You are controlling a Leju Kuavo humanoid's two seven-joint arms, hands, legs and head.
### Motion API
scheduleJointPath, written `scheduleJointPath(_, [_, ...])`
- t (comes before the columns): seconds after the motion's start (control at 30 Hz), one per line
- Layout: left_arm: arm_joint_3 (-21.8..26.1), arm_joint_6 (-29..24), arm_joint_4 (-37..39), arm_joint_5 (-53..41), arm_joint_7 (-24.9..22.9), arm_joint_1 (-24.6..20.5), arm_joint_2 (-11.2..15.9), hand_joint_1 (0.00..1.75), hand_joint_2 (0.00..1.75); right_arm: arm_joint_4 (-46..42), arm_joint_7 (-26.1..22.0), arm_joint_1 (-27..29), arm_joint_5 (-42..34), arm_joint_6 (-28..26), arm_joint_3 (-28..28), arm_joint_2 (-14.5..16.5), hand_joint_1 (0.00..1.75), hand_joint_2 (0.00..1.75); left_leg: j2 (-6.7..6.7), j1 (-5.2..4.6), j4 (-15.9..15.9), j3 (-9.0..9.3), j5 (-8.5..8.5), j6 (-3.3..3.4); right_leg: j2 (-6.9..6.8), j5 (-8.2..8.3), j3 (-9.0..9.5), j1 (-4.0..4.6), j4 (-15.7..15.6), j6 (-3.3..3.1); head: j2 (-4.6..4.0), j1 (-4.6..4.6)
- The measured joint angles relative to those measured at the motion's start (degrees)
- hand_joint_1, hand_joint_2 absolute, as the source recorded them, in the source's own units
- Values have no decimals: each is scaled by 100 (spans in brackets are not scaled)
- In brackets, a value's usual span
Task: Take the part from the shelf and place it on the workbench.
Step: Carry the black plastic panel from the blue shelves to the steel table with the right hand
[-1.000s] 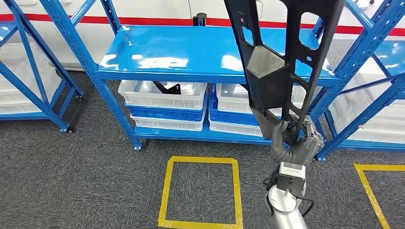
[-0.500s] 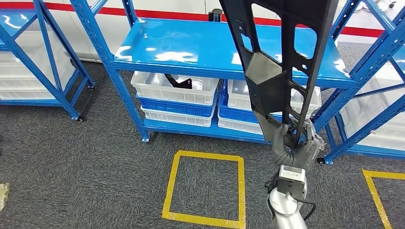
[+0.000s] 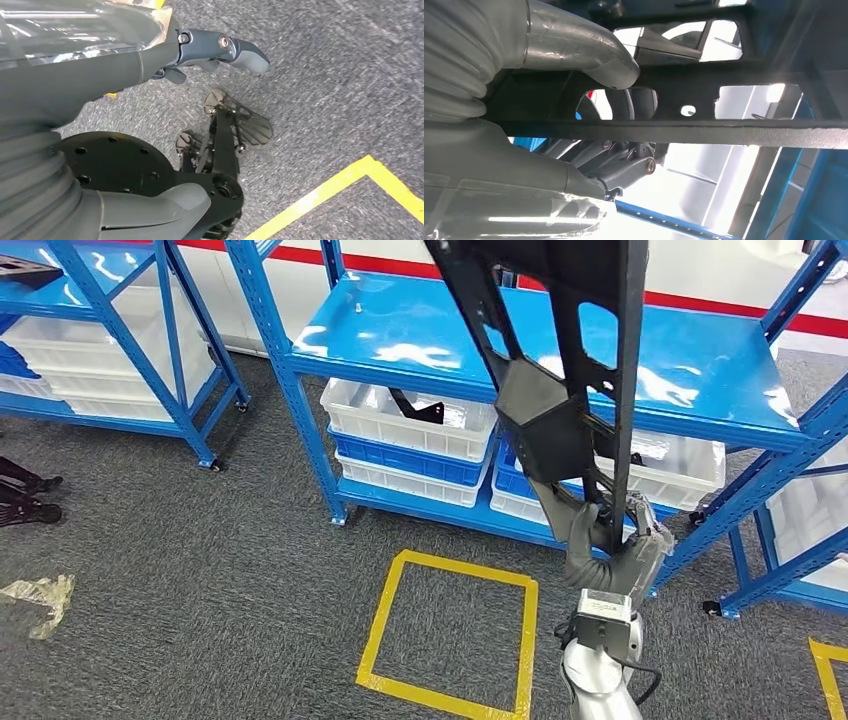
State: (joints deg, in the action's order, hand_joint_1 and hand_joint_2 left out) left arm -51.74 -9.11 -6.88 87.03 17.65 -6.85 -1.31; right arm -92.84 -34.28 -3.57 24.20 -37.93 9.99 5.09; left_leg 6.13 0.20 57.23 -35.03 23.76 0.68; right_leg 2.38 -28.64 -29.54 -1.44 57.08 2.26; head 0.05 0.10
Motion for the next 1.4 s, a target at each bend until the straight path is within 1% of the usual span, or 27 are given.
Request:
scheduleJointPath(0.07, [-11,0,19,0,2,5,8,0,175,-11,1,-4,-1,2,-1,21,175,175,-233,0,293,-142,194,-58,-124,32,-11,-26,-12,-83,-1,-23])
scheduleJointPath(0.13, [-21,2,24,0,4,-3,7,0,175,-18,1,1,0,3,-5,32,175,175,-506,12,1030,-473,593,-111,-268,37,-23,-11,-11,-127,0,-47])
scheduleJointPath(0.17, [-26,3,24,-1,4,-6,5,0,175,-18,1,4,0,3,-8,31,175,175,-551,28,1408,-645,748,-131,-346,36,-30,1,-9,-131,1,-48])
scheduleJointPath(0.2, [-35,4,24,-2,4,-5,4,0,175,-18,1,6,1,3,-10,31,175,175,-570,39,1647,-749,817,-143,-422,35,-34,10,-8,-131,1,-48])
scheduleJointPath(0.23, [-44,5,25,-3,4,-4,3,0,175,-18,1,7,1,3,-11,31,175,175,-585,48,1662,-741,775,-149,-496,33,-34,14,-8,-132,0,-48])
scheduleJointPath(0.27, [-53,5,26,-4,4,-3,4,0,175,-18,1,6,1,3,-11,32,175,175,-616,54,1429,-606,634,-147,-567,31,-31,14,-8,-132,-1,-48])
scheduleJointPath(0.33, [-63,2,28,-4,7,-11,11,0,175,-20,1,3,3,4,-11,38,175,175,-816,35,597,-144,301,-119,-688,19,-20,33,-5,-125,-1,-48])
scheduleJointPath(0.4, [-69,-14,29,-3,29,-28,13,0,175,-29,3,1,24,10,-13,45,175,175,-954,-8,94,107,170,-54,-784,2,-23,80,0,-96,0,-38])
scheduleJointPath(0.5, [-77,-105,34,22,84,-34,-11,0,175,-46,47,-3,110,55,-8,65,175,175,-812,-39,31,82,148,70,-885,-18,-32,96,1,-16,0,-29])
scheduleJointPath(0.57, [-78,-196,44,74,102,-43,-66,0,175,-56,121,-8,196,92,-2,75,175,175,-700,-19,-15,86,98,161,-667,-163,-134,80,221,9,0,-28])
scheduleJointPath(0.63, [-78,-260,52,137,121,-66,-154,0,175,-49,177,-2,249,103,1,71,175,175,-579,-11,-30,70,65,219,-365,-485,-456,69,915,-27,-1,-24])
scheduleJointPath(0.7, [-78,-282,52,190,142,-80,-241,0,175,-22,190,6,255,99,2,57,175,175,-424,-14,-28,41,47,239,-272,-720,-810,71,1639,-29,-1,-23])
scheduleJointPath(0.73, [-78,-287,53,214,147,-80,-274,0,175,-7,192,6,255,97,3,49,175,175,-338,-12,-25,34,38,238,-260,-709,-859,71,1725,2,-1,-23])
scheduleJointPath(0.77, [-78,-287,54,232,149,-80,-295,0,175,4,193,5,252,95,3,43,175,175,-254,-8,-20,33,30,231,-245,-601,-781,64,1551,48,0,-24])
scheduleJointPath(0.8, [-78,-286,54,242,149,-80,-308,0,175,10,195,3,250,93,3,38,175,175,-172,-1,-10,33,24,218,-204,-431,-602,49,1178,98,0,-24])
scheduleJointPath(0.83, [-79,-286,55,250,149,-81,-314,0,175,14,196,0,246,91,4,34,175,175,-91,-1,11,22,21,196,-74,-267,-397,22,737,140,0,-22])
scheduleJointPath(0.87, [-80,-285,55,252,150,-82,-316,0,175,15,193,0,237,88,4,33,175,175,-18,-7,39,0,21,171,31,-142,-240,0,389,149,0,-24])
scheduleJointPath(0.93, [-94,-293,55,253,173,-82,-313,0,175,17,166,6,170,81,3,29,175,175,94,-18,70,-63,4,101,153,-49,-111,-4,95,89,0,-28])
scheduleJointPath(1.0, [-119,-313,58,260,198,-81,-291,0,175,17,112,4,82,78,2,32,175,175,151,-2,61,-107,-27,32,35,-13,-111,9,99,-7,1,-32])
scheduleJointPath(1.07, [-145,-334,64,273,202,-92,-273,0,175,17,74,-7,40,77,3,43,175,175,-83,-6,221,-192,77,-26,-80,18,-108,-14,87,-85,0,-54])
scheduleJointPath(1.13, [-160,-344,66,287,206,-114,-268,0,175,19,51,-8,22,80,2,51,175,175,-444,-4,835,-479,424,-76,-219,21,-108,-5,83,-141,0,-86])
scheduleJointPath(1.2, [-164,-341,66,295,212,-124,-262,0,175,26,35,-7,12,86,1,51,175,175,-566,21,1547,-819,740,-111,-358,14,-116,20,84,-165,0,-96])
scheduleJointPath(1.23, [-166,-337,66,296,214,-121,-262,0,175,33,31,-7,9,89,1,50,175,175,-575,28,1743,-911,792,-118,-420,11,-117,27,84,-168,0,-96])
scheduleJointPath(1.27, [-168,-332,66,298,215,-118,-263,0,175,40,27,-8,9,89,2,50,175,175,-580,32,1770,-921,761,-120,-480,8,-117,30,85,-171,-1,-96])
scheduleJointPath(1.3, [-174,-327,66,300,215,-115,-262,0,175,44,25,-10,7,90,3,50,175,175,-595,35,1610,-834,652,-113,-542,5,-114,33,85,-173,-1,-96])
scheduleJointPath(1.33, [-183,-322,66,303,215,-114,-260,0,175,49,22,-16,3,90,3,50,175,175,-635,35,1307,-666,492,-96,-609,0,-109,36,85,-176,-1,-97])
scheduleJointPath(1.4, [-209,-316,66,303,214,-122,-252,0,175,50,20,-34,-12,90,1,50,175,175,-852,0,513,-221,205,-31,-724,-20,-97,66,87,-162,-1,-96])
